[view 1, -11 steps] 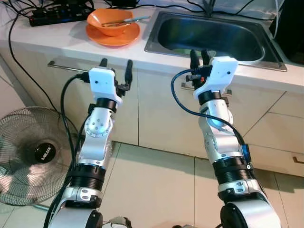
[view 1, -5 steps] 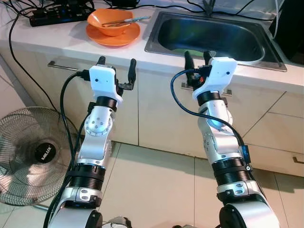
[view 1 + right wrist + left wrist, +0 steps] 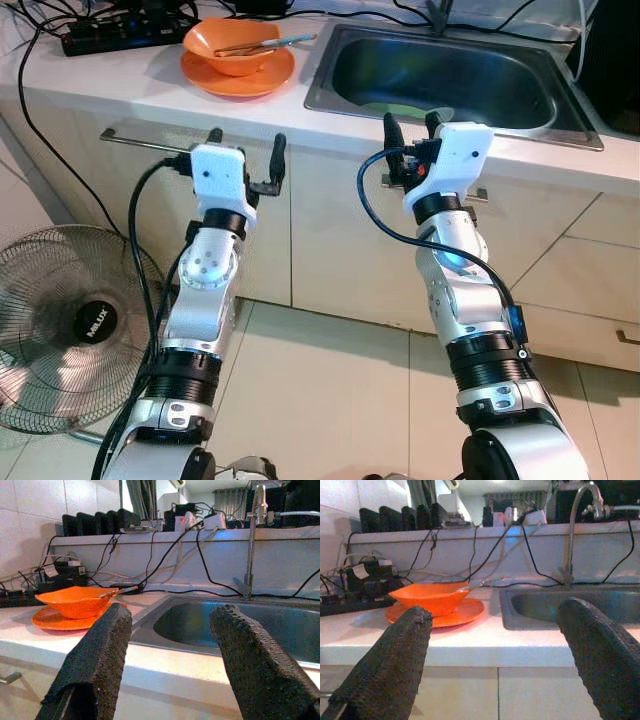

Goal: Kitchen organization

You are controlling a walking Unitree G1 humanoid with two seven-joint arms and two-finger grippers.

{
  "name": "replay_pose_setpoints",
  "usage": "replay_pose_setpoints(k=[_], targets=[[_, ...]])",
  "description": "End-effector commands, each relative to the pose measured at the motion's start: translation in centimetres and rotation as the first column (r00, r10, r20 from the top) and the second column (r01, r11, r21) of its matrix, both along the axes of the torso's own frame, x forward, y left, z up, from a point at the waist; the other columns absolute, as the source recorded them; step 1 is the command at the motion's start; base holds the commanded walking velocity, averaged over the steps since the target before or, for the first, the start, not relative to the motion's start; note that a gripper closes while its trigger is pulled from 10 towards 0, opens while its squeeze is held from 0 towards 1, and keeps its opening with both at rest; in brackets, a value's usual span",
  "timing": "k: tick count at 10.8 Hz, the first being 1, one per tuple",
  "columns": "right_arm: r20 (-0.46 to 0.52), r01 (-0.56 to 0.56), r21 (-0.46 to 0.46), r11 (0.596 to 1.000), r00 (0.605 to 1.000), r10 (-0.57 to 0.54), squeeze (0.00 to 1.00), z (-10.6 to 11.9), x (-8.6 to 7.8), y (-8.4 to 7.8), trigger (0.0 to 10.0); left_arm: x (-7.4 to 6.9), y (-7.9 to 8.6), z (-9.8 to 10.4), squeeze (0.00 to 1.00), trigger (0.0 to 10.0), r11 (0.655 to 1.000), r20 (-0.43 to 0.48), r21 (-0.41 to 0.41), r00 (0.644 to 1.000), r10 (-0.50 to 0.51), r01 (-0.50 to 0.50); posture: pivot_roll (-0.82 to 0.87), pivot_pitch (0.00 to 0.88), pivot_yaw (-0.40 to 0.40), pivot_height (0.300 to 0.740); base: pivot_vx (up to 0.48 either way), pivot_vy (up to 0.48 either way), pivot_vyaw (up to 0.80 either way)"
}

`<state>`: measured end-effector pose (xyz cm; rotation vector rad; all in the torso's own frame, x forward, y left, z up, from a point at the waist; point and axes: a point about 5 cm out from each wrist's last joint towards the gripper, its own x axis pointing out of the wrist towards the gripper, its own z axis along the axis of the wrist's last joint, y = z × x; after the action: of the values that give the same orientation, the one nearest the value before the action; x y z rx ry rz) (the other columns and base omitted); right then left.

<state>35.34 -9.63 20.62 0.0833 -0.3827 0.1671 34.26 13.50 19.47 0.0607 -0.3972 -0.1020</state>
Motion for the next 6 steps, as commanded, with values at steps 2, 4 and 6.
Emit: replay_pose_setpoints(k=[2, 4, 6], targets=[[0.005, -0.016, 0.002, 1.0, 1.0, 0.016, 0.0, 0.44, -0.02, 0.14, 10.0, -0.06, 0.03, 0.42, 0.0, 10.0, 1.0, 0.009, -0.009, 1.0, 0.005, -0.005, 0.09, 0.07, -0.044, 0.74, 0.309, 0.0, 0.0], [0.003, -0.033, 0.008, 0.999, 0.999, 0.033, 0.0, 0.53, 0.0, 0.35, 10.0, -0.07, -0.01, 0.5, 0.0, 10.0, 1.0, 0.012, -0.008, 1.0, 0.002, -0.002, 0.09, 0.069, -0.042, 0.74, 0.347, 0.0, -0.35], [0.02, -0.039, 0.0, 0.999, 0.999, 0.039, 0.0, 0.7, -0.11, 0.48, 10.0, -0.02, 0.02, 0.6, 0.0, 10.0, 1.0, 0.016, -0.008, 1.0, 0.002, -0.002, 0.09, 0.068, -0.044, 0.74, 0.337, 0.0, 0.0]])
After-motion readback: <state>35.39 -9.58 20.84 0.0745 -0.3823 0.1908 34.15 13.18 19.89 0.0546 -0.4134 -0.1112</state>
